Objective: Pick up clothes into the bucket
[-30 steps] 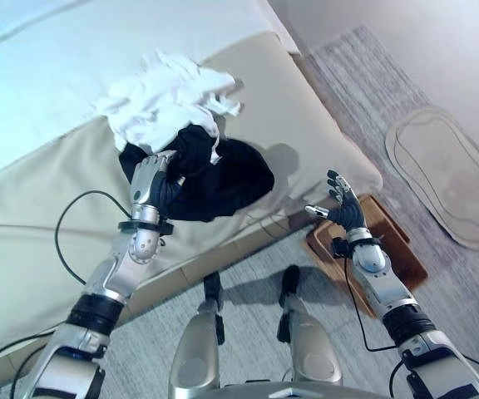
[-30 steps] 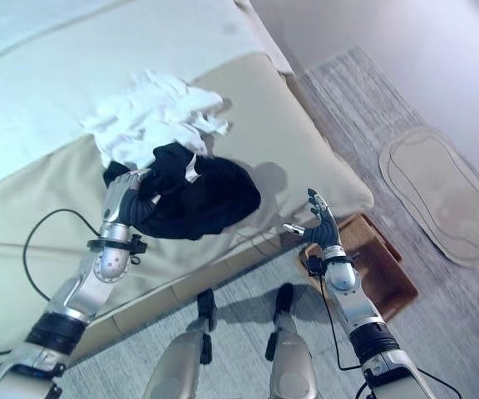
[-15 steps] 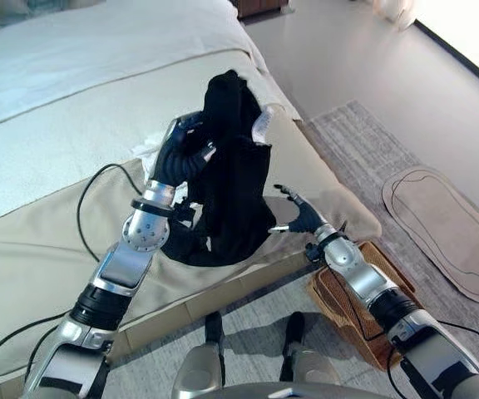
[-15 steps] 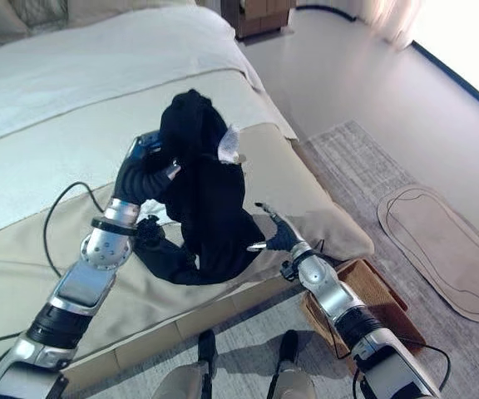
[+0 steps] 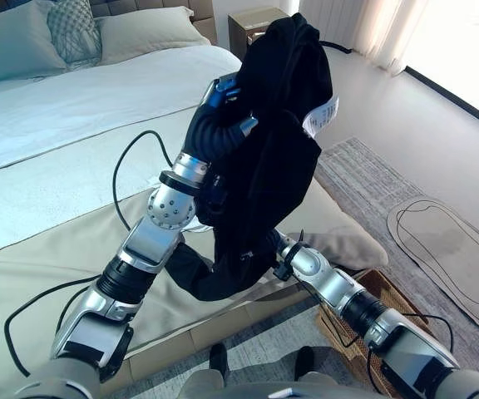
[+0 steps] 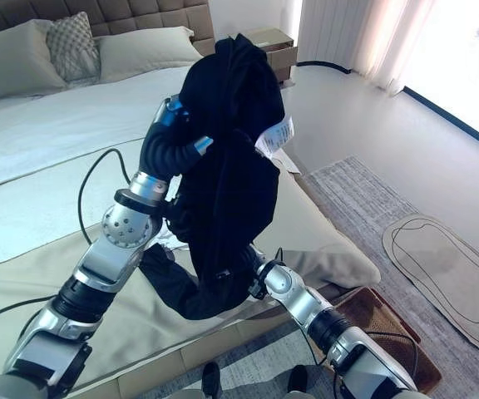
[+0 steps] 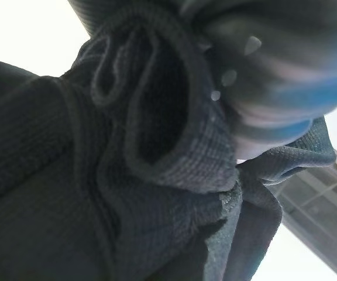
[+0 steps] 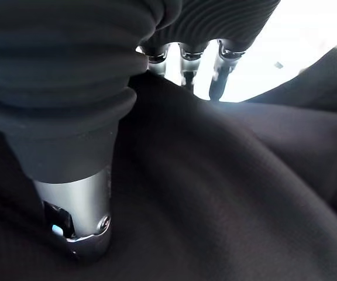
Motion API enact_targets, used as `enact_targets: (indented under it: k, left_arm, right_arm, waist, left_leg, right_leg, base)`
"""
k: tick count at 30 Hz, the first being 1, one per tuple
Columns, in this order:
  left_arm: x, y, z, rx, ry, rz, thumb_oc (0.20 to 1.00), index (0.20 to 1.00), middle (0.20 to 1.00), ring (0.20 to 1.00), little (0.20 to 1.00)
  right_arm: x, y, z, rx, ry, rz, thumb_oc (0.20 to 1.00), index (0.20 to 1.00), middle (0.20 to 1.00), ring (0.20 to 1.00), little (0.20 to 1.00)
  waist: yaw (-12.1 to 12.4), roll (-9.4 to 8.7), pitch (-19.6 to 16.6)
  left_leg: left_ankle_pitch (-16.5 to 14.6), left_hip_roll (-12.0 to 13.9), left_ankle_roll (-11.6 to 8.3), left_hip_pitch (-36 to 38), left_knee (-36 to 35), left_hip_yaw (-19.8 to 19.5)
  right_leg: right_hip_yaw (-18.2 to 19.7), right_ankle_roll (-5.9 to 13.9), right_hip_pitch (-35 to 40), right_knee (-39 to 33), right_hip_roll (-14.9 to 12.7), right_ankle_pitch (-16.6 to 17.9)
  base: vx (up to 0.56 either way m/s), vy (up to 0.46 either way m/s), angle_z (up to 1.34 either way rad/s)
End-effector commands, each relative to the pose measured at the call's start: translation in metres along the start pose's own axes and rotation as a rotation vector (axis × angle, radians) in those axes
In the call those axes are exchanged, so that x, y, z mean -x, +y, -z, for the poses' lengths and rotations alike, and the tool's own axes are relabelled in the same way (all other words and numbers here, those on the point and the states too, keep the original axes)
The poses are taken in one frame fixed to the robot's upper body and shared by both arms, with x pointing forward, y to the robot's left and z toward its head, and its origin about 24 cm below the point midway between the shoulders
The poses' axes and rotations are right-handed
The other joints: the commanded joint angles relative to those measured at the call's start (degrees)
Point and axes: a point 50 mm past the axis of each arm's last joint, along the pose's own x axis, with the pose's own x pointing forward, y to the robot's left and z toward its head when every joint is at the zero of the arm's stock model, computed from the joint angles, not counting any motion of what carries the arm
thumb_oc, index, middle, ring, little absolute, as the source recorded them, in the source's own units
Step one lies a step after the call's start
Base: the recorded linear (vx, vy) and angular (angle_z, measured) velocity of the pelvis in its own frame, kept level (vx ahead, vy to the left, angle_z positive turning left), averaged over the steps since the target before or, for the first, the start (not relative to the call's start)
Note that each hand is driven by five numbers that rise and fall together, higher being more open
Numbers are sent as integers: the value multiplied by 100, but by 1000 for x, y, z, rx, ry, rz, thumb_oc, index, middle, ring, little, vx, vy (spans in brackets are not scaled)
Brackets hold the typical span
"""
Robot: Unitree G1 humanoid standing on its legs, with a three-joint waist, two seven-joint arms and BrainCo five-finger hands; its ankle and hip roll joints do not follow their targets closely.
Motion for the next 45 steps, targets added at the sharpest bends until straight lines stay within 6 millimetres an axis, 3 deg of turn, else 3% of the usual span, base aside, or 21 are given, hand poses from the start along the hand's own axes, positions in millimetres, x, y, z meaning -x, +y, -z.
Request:
enact_targets:
  k: [1, 4, 5, 9, 16, 17, 20, 23, 24, 25, 26, 27, 28, 29, 30, 31, 33, 34, 35, 40, 45]
  left_arm:
    - [-44, 0, -50, 67, -267, -13, 200, 200, 200, 200, 200]
    - [-49, -2, -61, 74, -316, -11, 200, 200, 200, 200, 200]
    - [-51, 1, -63, 58, -326, -21, 200, 200, 200, 200, 200]
    - [-49, 8, -58, 26, -306, -46, 200, 200, 200, 200, 200]
    - [-26, 39, -23, -139, -135, -160, 200, 200, 200, 200, 200]
    - [-12, 53, -9, -177, -58, -208, 200, 200, 200, 200, 200]
    - [3, 63, 5, -239, 25, -251, 200, 200, 200, 200, 200]
    - [45, 75, 40, -306, 234, -330, 200, 200, 200, 200, 200]
    - [46, 75, 40, -306, 235, -330, 200, 200, 200, 200, 200]
    - [71, 75, 59, -323, 361, -346, 200, 200, 200, 200, 200]
    - [72, 74, 59, -322, 362, -346, 200, 200, 200, 200, 200]
    - [92, 70, 76, -307, 469, -353, 200, 200, 200, 200, 200]
    - [92, 69, 76, -307, 468, -352, 200, 200, 200, 200, 200]
    - [118, 61, 98, -279, 616, -352, 200, 200, 200, 200, 200]
    - [118, 61, 98, -278, 616, -351, 200, 200, 200, 200, 200]
    - [138, 50, 112, -183, 714, -367, 200, 200, 200, 200, 200]
    - [147, 45, 117, -142, 757, -373, 200, 200, 200, 200, 200]
    - [154, 39, 121, -118, 790, -363, 680, 680, 680, 680, 680]
    - [169, 26, 129, -58, 870, -328, 1000, 1000, 1000, 1000, 1000]
    - [188, 15, 135, -1, 956, -275, 1000, 1000, 1000, 1000, 1000]
    - [206, 8, 128, 85, 971, -280, 1000, 1000, 1000, 1000, 1000]
  right_arm:
    - [-20, -1, -28, -34, -81, 27, 1000, 1000, 1000, 1000, 1000]
    - [-24, -2, -34, -64, -99, 48, 1000, 1000, 1000, 1000, 1000]
    - [-24, -4, -36, -94, -113, 55, 200, 200, 200, 200, 200]
    - [-15, -7, -32, -155, -121, 56, 200, 200, 200, 200, 200]
    - [27, -29, 14, -449, -46, 253, 200, 200, 200, 200, 200]
    - [43, -41, 26, -525, -46, 343, 200, 200, 200, 200, 200]
    - [56, -48, 33, -581, -55, 414, 200, 200, 200, 200, 200]
    - [85, -71, 43, -634, -88, 582, 200, 200, 200, 200, 200]
    - [85, -71, 43, -635, -86, 582, 200, 200, 200, 200, 200]
    - [96, -84, 43, -650, -124, 653, 200, 200, 200, 200, 200]
    - [97, -84, 43, -650, -123, 653, 200, 200, 200, 200, 200]
    - [102, -93, 41, -667, -160, 707, 200, 200, 200, 200, 200]
    - [103, -93, 41, -668, -160, 707, 200, 200, 200, 200, 200]
    - [110, -105, 37, -672, -208, 773, 200, 200, 200, 200, 200]
    - [111, -105, 37, -672, -207, 775, 200, 200, 200, 200, 200]
    - [115, -114, 34, -691, -255, 829, 200, 200, 200, 200, 200]
    - [117, -119, 31, -707, -287, 860, 200, 200, 200, 200, 200]
    - [119, -122, 29, -734, -319, 885, 200, 200, 200, 200, 200]
    - [121, -129, 25, -773, -368, 922, 200, 200, 200, 200, 200]
    - [131, -149, 15, -762, -444, 998, 200, 200, 200, 200, 200]
    - [155, -186, -7, -646, -555, 1123, 200, 200, 200, 200, 200]
  waist:
    - [153, -232, -190]
    - [158, -211, -213]
    - [159, -207, -230]
    - [136, -208, -244]
    - [6, -212, -251]
    - [-47, -228, -236]
    - [-89, -245, -233]
    - [-168, -288, -225]
    - [-165, -285, -232]
    - [-198, -310, -230]
    - [-192, -306, -236]
    - [-219, -324, -238]
    - [-215, -322, -241]
    - [-253, -341, -253]
    - [-245, -337, -255]
    - [-272, -345, -262]
    - [-284, -351, -266]
    - [-284, -357, -269]
    - [-302, -365, -272]
    - [-300, -372, -285]
    - [-252, -412, -296]
  left_leg:
    - [-324, 182, -112, 89, 216, 5]
    - [-335, 169, -106, 98, 221, 12]
    - [-345, 163, -102, 99, 235, 17]
    - [-357, 144, -95, 118, 240, 22]
    - [-398, 131, -84, 199, 247, 66]
    - [-407, 137, -83, 222, 246, 102]
    - [-421, 152, -80, 248, 240, 124]
    - [-439, 175, -84, 276, 246, 178]
    - [-441, 176, -85, 279, 245, 181]
    - [-442, 181, -86, 288, 248, 208]
    - [-444, 182, -87, 290, 247, 211]
    - [-447, 184, -84, 299, 246, 231]
    - [-448, 184, -84, 301, 245, 232]
    - [-451, 187, -82, 318, 240, 248]
    - [-453, 187, -82, 321, 239, 249]
    - [-454, 187, -77, 332, 229, 258]
    - [-453, 192, -77, 335, 224, 266]
    - [-451, 197, -77, 340, 215, 274]
    - [-449, 200, -77, 345, 210, 274]
    - [-462, 196, -68, 357, 206, 267]
    - [-475, 192, -58, 348, 209, 259]
  right_leg:
    - [-151, 456, 379, 39, -391, -149]
    - [-139, 458, 392, 33, -392, -153]
    - [-154, 462, 402, 34, -400, -155]
    - [-155, 464, 427, 35, -409, -165]
    - [-135, 476, 479, 54, -428, -174]
    - [-133, 479, 483, 58, -430, -171]
    - [-118, 475, 484, 60, -423, -180]
    - [-59, 466, 463, 66, -407, -192]
    - [-56, 466, 464, 66, -407, -193]
    - [-32, 464, 456, 69, -400, -193]
    - [-29, 465, 456, 69, -399, -194]
    - [-9, 462, 456, 72, -395, -197]
    - [-9, 462, 457, 72, -395, -198]
    - [10, 462, 463, 74, -388, -201]
    - [10, 463, 465, 74, -387, -203]
    - [22, 463, 464, 72, -387, -197]
    - [29, 462, 461, 74, -385, -198]
    - [34, 461, 456, 74, -381, -196]
    - [46, 461, 455, 75, -374, -197]
    - [70, 462, 463, 78, -365, -203]
    - [77, 463, 446, 75, -356, -196]
  base:
    - [0, 0, 0]
    - [0, 0, 0]
    - [0, 0, 0]
    - [0, 0, 0]
    - [0, 0, 0]
    - [0, 0, 0]
    - [14, 1, -5]
    - [11, -3, -3]
    - [25, -6, -11]
    - [16, -3, -15]
    - [27, -3, -16]
    - [13, 0, -11]
    - [29, -7, -6]
    - [0, 0, 0]
    - [22, -9, -7]
    - [6, -2, -9]
    - [5, -4, -7]
    - [0, 0, 0]
    - [0, 0, 0]
    - [0, 0, 0]
    - [0, 0, 0]
